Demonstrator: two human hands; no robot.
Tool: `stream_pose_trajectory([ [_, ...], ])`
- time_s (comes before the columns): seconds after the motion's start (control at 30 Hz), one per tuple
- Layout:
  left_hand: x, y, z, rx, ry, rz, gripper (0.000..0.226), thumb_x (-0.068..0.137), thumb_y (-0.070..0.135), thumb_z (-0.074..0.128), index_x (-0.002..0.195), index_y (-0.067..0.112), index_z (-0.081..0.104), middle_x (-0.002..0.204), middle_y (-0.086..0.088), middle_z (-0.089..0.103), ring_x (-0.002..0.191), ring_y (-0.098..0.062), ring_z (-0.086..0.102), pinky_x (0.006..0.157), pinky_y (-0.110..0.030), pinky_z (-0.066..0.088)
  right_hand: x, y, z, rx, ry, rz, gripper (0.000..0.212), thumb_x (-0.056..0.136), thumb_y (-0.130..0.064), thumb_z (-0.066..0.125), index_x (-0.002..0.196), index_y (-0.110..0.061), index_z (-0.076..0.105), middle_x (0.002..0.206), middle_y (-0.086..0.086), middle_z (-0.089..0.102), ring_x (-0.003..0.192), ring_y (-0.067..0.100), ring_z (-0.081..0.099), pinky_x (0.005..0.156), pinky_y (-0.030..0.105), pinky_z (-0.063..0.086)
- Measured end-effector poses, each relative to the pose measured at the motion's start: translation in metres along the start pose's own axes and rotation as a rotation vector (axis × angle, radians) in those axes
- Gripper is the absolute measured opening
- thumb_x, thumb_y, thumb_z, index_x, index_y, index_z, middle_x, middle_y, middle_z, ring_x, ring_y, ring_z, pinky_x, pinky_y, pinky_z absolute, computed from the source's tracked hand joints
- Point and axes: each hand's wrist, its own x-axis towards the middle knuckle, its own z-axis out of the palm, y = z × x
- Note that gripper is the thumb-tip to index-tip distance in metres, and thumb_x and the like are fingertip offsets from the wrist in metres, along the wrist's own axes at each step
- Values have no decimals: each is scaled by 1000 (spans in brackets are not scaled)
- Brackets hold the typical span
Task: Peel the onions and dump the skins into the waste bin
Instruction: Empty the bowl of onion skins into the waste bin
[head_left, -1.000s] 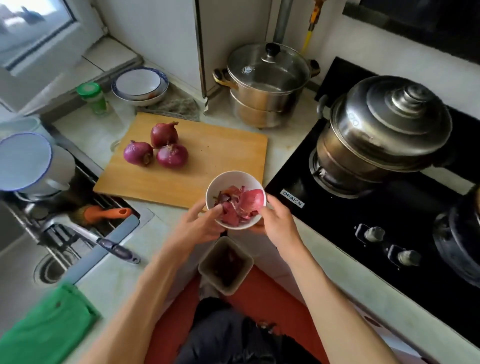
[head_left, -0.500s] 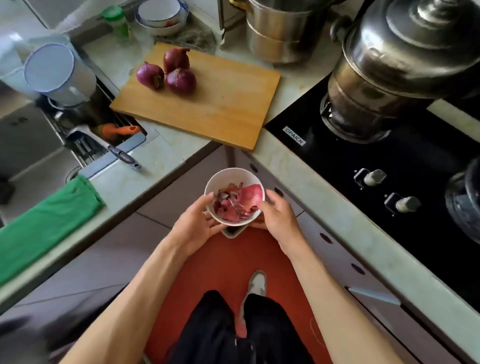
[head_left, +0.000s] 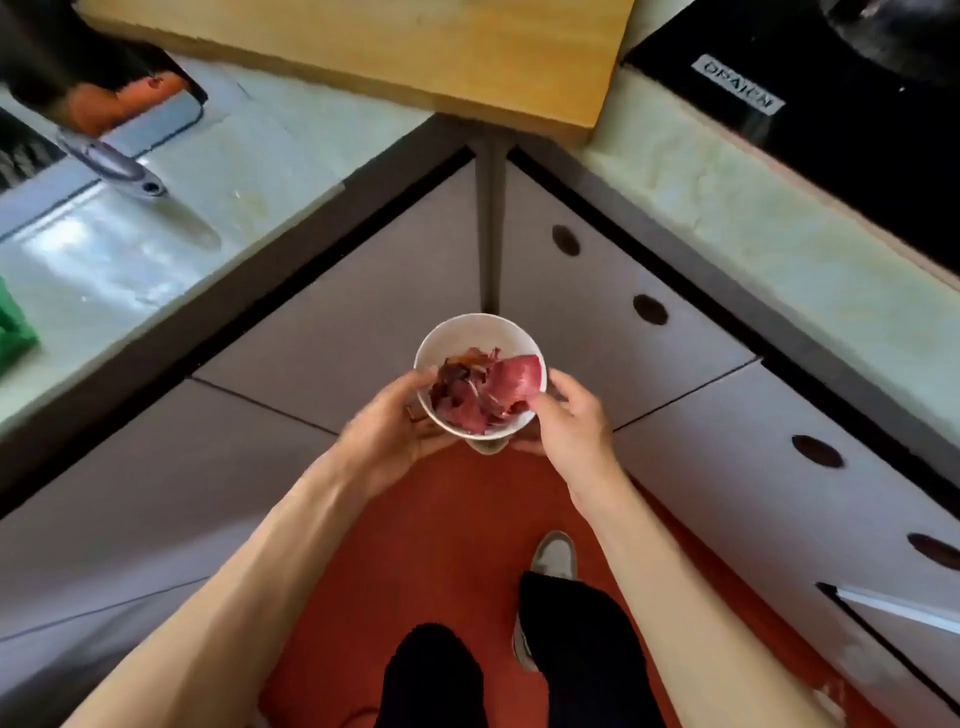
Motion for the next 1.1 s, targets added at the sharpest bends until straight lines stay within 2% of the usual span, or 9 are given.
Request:
stream_pose_trajectory([
  [0.2, 114, -72, -58, -23, -41, 74, 34, 84, 20, 65, 117, 12, 64, 99, -7, 76, 81, -19, 76, 66, -36, 63, 91, 101, 17, -8, 13, 2, 27, 97, -3, 54, 99, -26, 68, 83, -7, 72, 70, 12, 71, 50, 24, 56],
  [0.3, 149, -96, -72, -5, -52, 92, 44, 79, 22, 68, 122, 11, 62, 108, -11, 72, 81, -20, 76, 68, -36, 64, 120, 134, 21, -75, 1, -12, 30, 98, -7, 52, 92, -35, 63, 93, -1, 73, 83, 19, 72, 53, 24, 58],
  [0.37, 172, -108, -79, 34, -53, 119, 35, 85, 23, 67, 118, 13, 64, 103, -9, 74, 76, -18, 76, 66, -34, 63, 139, 156, 22, -113, -7, -22, 28, 99, -11, 51, 92, -35, 63, 103, 4, 73, 90, 22, 72, 55, 26, 59],
  [0.47, 196, -126, -86, 51, -43, 132, 16, 97, 22, 62, 111, 15, 66, 81, -5, 76, 69, -18, 74, 67, -34, 64, 157, 183, 23, -140, -24, -25, 17, 99, -15, 52, 95, -26, 64, 104, 11, 74, 81, 24, 72, 53, 27, 58],
  [0.57, 204, -122, -83, 105, -41, 146, 12, 100, 24, 60, 103, 16, 68, 73, -5, 75, 77, -21, 70, 81, -39, 60, 164, 190, 24, -139, -24, -31, 13, 100, -19, 52, 95, -24, 64, 95, 8, 74, 75, 23, 71, 58, 27, 58],
  [0.67, 211, -115, -80, 195, -47, 254, 10, 101, 23, 61, 102, 19, 71, 86, -6, 75, 84, -23, 69, 83, -40, 59, 168, 198, 24, -135, 16, -75, 14, 98, -18, 52, 92, -24, 63, 90, 4, 73, 73, 18, 70, 60, 26, 54],
  [0.77, 226, -112, -83, 373, -10, 341, 22, 96, 26, 70, 117, 20, 71, 114, -9, 74, 93, -24, 74, 71, -36, 61, 171, 209, 20, -173, 48, -58, 15, 97, -11, 50, 93, -20, 61, 78, 2, 64, 68, 18, 61, 59, 27, 50],
  [0.93, 254, -113, -72, 659, 106, 460, 41, 87, 31, 81, 124, 26, 64, 117, -3, 69, 93, -20, 72, 64, -32, 61, 186, 210, 17, -168, 83, -40, 22, 97, -9, 48, 80, -21, 56, 76, 2, 64, 75, 24, 66, 73, 37, 58],
  [1.1, 286, -120, -68, 1062, 195, 635, 66, 80, 35, 87, 137, 21, 58, 131, -5, 63, 114, -25, 61, 90, -38, 54, 207, 218, 27, -310, 45, -18, 18, 92, -8, 51, 80, -19, 59, 83, 14, 68, 76, 26, 67, 73, 40, 59],
])
